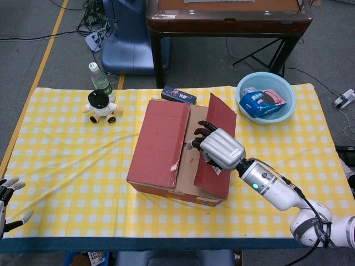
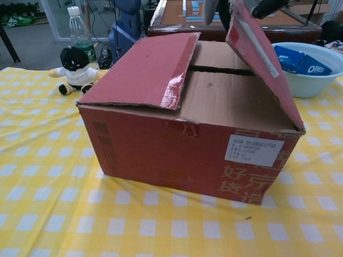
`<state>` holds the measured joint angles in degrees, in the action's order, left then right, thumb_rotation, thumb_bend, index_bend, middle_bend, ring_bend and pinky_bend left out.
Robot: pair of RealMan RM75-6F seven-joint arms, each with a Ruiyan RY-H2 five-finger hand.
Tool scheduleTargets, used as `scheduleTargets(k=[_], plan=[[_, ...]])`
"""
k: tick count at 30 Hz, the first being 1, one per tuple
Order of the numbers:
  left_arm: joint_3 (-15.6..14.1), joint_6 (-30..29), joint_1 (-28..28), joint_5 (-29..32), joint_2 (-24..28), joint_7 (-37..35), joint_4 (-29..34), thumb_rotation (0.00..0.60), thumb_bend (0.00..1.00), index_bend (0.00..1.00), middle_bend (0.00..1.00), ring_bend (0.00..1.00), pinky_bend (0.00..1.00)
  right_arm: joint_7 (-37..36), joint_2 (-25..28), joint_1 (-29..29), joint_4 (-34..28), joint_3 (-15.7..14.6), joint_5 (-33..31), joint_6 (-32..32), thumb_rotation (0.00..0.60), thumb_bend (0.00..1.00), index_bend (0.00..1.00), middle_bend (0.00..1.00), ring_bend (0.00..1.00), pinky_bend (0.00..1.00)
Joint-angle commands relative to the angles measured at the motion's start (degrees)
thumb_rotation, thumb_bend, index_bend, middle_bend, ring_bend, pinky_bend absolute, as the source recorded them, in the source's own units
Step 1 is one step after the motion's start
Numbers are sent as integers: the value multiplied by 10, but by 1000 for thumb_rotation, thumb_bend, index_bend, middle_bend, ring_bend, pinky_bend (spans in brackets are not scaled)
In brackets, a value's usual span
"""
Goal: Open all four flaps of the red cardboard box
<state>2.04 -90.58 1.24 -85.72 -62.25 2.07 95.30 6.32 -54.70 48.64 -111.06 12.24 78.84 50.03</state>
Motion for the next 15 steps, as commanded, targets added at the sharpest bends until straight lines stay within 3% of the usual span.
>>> scheduleTargets(k=[1, 15], plan=[[0, 0, -1, -1, 1, 2, 2, 600, 128, 326, 207, 130, 0, -6, 12, -10, -8, -1, 8, 11, 600, 1000, 354, 502, 224, 101], [2, -7, -1, -6, 8, 13, 17, 600, 128, 326, 207, 129, 0, -38, 77, -63, -36, -9, 51, 62, 600, 1000, 354, 515, 239, 101]])
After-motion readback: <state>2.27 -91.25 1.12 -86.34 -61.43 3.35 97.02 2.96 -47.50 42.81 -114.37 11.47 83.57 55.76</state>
